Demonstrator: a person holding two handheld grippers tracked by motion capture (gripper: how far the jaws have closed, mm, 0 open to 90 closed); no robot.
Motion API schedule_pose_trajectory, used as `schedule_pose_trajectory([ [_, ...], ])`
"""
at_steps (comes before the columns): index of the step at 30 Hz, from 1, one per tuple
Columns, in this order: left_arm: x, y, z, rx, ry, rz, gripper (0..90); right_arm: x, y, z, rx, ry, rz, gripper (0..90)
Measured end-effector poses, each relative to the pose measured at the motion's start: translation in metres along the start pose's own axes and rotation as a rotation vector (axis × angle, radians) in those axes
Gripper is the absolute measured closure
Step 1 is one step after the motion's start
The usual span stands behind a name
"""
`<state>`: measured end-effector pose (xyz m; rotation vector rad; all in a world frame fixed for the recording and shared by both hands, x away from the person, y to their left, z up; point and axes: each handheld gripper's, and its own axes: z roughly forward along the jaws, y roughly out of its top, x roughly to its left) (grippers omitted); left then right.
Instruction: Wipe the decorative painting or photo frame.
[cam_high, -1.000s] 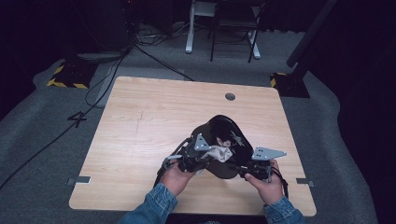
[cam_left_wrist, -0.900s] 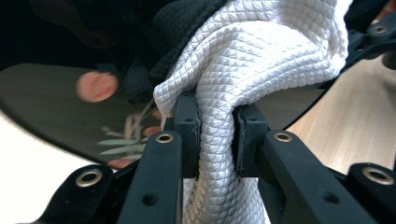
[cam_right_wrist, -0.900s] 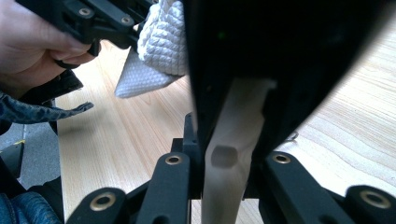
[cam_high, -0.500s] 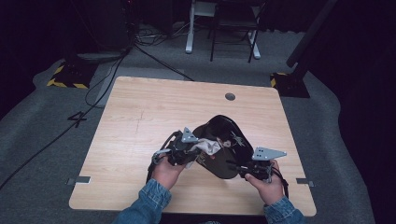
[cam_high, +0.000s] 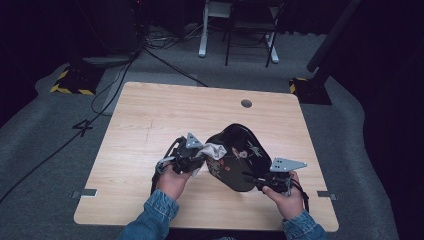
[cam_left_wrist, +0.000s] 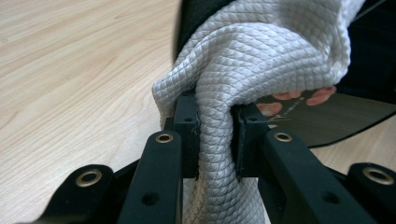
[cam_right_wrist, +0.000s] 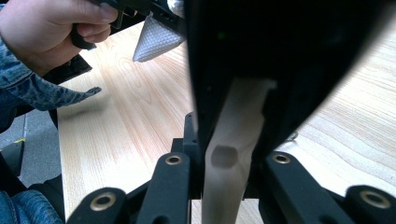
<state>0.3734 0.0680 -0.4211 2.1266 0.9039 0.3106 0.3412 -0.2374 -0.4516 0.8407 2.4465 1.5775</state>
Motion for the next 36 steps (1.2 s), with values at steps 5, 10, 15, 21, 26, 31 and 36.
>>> schedule_pose_trajectory([
  [5, -0.013, 0.002, 0.005, 0.012, -0.036, 0.025, 75.6, 0.0, 0.0, 0.0, 0.0, -0.001, 0.001, 78.6],
  [10, -0.03, 0.004, 0.011, 0.025, -0.071, 0.067, 75.5, 0.0, 0.0, 0.0, 0.0, -0.001, 0.002, 78.6],
  [15, -0.037, 0.004, 0.014, 0.035, -0.096, 0.082, 75.5, 0.0, 0.0, 0.0, -0.001, -0.001, 0.002, 78.7],
  [21, -0.046, 0.004, 0.017, 0.041, -0.102, 0.102, 75.5, 0.0, 0.0, 0.0, -0.001, -0.002, 0.002, 78.8],
  [26, -0.043, 0.003, 0.017, 0.04, -0.108, 0.096, 75.6, 0.0, 0.0, 0.0, -0.002, -0.001, 0.001, 78.8],
  [31, -0.033, 0.001, 0.014, 0.034, -0.083, 0.077, 75.5, -0.001, 0.0, 0.0, -0.002, -0.002, 0.001, 78.8],
  [36, -0.016, -0.002, 0.009, 0.023, -0.048, 0.033, 75.5, 0.0, 0.0, 0.0, -0.001, -0.001, 0.0, 78.8],
])
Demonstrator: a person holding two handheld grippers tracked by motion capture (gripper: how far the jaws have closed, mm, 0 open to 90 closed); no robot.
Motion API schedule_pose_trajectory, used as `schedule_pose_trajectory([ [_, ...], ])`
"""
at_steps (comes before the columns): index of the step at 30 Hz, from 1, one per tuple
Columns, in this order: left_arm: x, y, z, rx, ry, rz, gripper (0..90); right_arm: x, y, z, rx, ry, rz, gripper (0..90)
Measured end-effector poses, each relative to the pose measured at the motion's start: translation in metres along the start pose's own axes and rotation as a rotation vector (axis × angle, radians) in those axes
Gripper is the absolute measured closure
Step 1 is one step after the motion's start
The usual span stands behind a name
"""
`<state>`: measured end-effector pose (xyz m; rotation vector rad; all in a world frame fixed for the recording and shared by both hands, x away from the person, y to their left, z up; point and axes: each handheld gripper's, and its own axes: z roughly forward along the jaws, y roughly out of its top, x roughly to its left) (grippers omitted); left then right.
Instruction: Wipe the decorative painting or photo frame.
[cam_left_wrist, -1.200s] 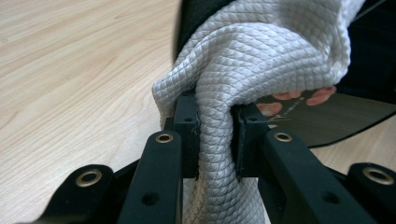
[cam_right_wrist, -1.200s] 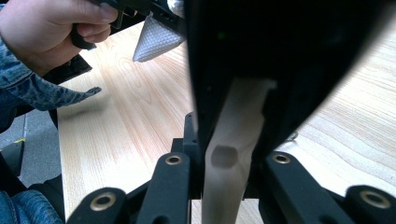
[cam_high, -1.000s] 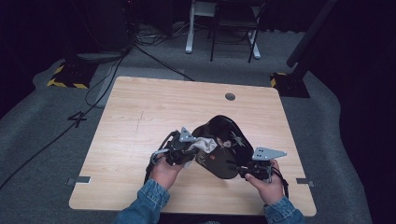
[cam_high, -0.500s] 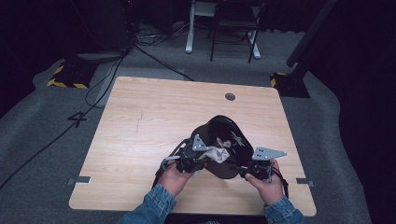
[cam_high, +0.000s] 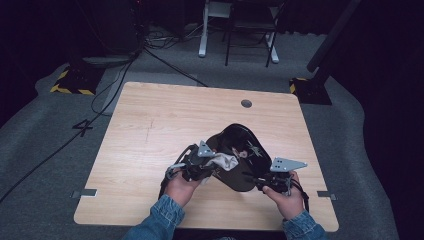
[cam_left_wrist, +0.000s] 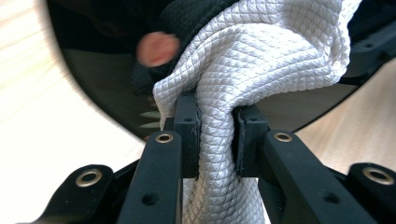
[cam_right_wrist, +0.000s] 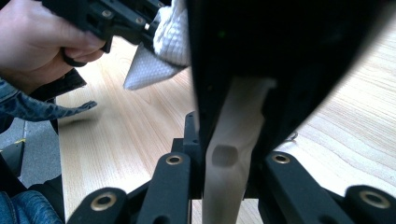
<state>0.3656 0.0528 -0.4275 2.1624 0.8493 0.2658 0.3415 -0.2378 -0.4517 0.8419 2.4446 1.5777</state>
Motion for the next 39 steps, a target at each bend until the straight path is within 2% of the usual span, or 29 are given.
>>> schedule_pose_trajectory([
  [1, 0.004, -0.002, -0.001, -0.007, 0.007, -0.014, 75.5, 0.0, 0.0, 0.0, 0.0, 0.0, 0.001, 78.8],
  [4, 0.012, -0.004, -0.004, -0.011, 0.026, -0.022, 75.5, 0.0, 0.0, 0.0, 0.001, 0.001, 0.001, 78.7],
  [5, 0.017, -0.006, -0.006, -0.018, 0.039, -0.043, 75.5, 0.0, 0.0, 0.0, 0.001, 0.001, 0.001, 78.7],
  [8, 0.024, -0.008, -0.008, -0.024, 0.045, -0.068, 75.5, 0.0, 0.0, 0.0, 0.001, 0.002, 0.001, 78.7],
  [12, 0.026, -0.009, -0.008, -0.023, 0.049, -0.076, 75.5, 0.0, 0.0, 0.0, -0.001, 0.002, 0.002, 78.8],
  [15, 0.024, -0.008, -0.006, -0.016, 0.058, -0.067, 75.5, 0.0, 0.0, 0.0, -0.005, -0.001, 0.005, 78.8],
  [19, 0.021, -0.008, -0.002, -0.004, 0.041, -0.068, 75.5, -0.001, 0.001, 0.002, -0.019, -0.007, 0.007, 79.1],
  [24, 0.013, -0.007, 0.004, 0.013, 0.025, -0.034, 75.5, -0.001, 0.001, 0.004, -0.028, -0.015, 0.013, 79.1],
  [29, 0.002, -0.005, 0.012, 0.032, -0.001, -0.013, 75.5, -0.002, 0.002, 0.005, -0.032, -0.019, 0.016, 79.1],
  [33, -0.009, -0.003, 0.017, 0.047, -0.018, 0.02, 75.4, -0.002, 0.002, 0.005, -0.033, -0.02, 0.017, 79.0],
  [39, -0.017, -0.003, 0.021, 0.064, -0.036, 0.036, 75.4, -0.003, 0.002, 0.005, -0.033, -0.021, 0.019, 79.1],
])
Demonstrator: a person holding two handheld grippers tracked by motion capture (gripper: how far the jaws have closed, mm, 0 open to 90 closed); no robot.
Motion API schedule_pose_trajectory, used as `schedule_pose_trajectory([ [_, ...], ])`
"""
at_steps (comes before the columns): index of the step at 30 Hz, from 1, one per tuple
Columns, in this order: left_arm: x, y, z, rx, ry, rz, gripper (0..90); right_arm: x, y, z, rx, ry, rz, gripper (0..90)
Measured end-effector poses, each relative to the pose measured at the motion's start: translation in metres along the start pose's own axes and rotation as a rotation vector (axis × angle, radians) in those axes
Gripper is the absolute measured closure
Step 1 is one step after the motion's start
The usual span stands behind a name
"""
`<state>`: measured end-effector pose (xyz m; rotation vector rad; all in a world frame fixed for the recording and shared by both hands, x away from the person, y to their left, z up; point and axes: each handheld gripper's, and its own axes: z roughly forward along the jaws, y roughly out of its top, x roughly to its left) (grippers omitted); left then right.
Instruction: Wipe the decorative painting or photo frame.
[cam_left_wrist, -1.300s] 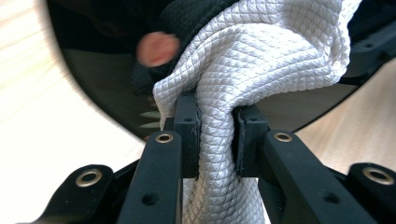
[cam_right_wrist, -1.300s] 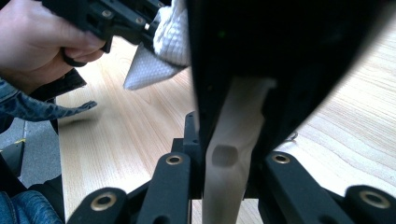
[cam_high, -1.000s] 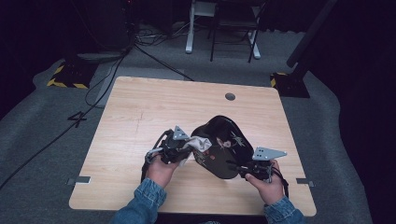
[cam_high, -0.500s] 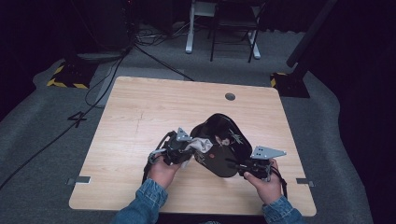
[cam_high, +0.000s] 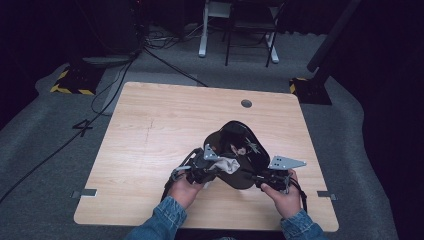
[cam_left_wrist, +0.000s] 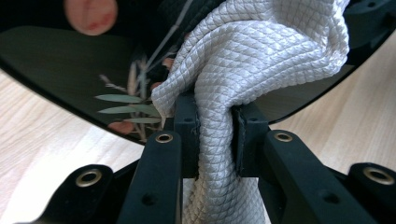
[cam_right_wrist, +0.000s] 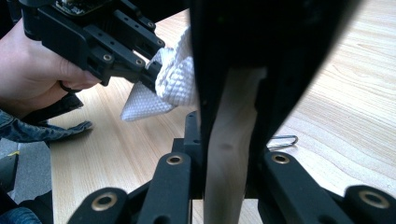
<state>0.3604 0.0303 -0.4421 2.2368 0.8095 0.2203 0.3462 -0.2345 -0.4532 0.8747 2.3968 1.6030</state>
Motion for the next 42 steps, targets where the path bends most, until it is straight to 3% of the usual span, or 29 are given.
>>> schedule_pose_trajectory([
  [6, 0.004, -0.001, -0.001, -0.007, 0.009, -0.004, 75.4, -0.001, 0.0, -0.001, 0.001, 0.001, -0.001, 79.2],
  [16, 0.032, -0.01, -0.012, -0.022, 0.068, -0.083, 75.4, -0.001, -0.001, -0.002, 0.006, 0.006, -0.003, 79.4],
  [26, 0.048, -0.015, -0.019, -0.038, 0.084, -0.14, 75.4, -0.001, -0.001, -0.003, 0.006, 0.007, -0.002, 79.5],
  [31, 0.041, -0.014, -0.015, -0.025, 0.086, -0.122, 75.4, -0.002, 0.0, -0.003, 0.004, 0.006, 0.0, 79.6],
  [42, 0.021, -0.01, -0.003, 0.003, 0.039, -0.071, 75.4, -0.003, 0.0, -0.003, -0.001, 0.004, 0.0, 79.7],
])
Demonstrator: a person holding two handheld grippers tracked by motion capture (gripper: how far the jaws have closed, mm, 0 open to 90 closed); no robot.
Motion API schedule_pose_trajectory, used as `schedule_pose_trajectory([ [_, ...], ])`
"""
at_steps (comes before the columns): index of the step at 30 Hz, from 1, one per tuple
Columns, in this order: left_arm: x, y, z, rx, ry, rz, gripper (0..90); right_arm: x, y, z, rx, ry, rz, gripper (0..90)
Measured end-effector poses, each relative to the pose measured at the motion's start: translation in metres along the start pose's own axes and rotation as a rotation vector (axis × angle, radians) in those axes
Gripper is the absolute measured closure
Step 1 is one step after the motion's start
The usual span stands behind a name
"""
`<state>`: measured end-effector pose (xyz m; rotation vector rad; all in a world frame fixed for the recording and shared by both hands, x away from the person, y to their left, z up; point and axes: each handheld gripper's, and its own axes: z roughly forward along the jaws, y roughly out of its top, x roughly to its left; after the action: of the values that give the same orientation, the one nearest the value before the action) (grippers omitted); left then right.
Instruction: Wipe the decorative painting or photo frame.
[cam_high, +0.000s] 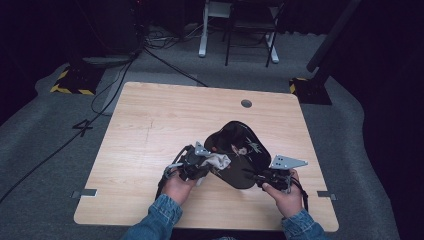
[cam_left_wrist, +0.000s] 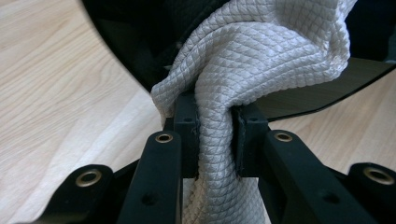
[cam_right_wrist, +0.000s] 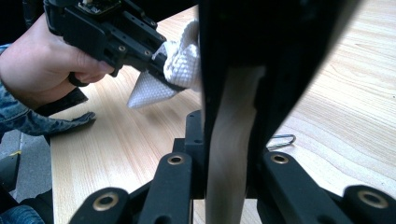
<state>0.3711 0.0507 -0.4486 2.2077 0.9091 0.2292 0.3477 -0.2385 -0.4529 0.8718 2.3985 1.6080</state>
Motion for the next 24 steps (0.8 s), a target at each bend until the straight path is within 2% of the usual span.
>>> schedule_pose_trajectory([
  [13, -0.018, 0.0, 0.012, 0.046, -0.036, 0.054, 75.3, 0.0, 0.0, 0.0, -0.001, -0.001, 0.002, 79.8],
  [21, -0.016, -0.001, 0.012, 0.05, -0.035, 0.05, 75.4, -0.001, 0.0, 0.0, -0.001, -0.001, 0.002, 79.8],
  [24, -0.011, -0.001, 0.009, 0.037, -0.023, 0.03, 75.3, -0.001, 0.0, 0.0, -0.001, -0.001, 0.001, 79.8],
])
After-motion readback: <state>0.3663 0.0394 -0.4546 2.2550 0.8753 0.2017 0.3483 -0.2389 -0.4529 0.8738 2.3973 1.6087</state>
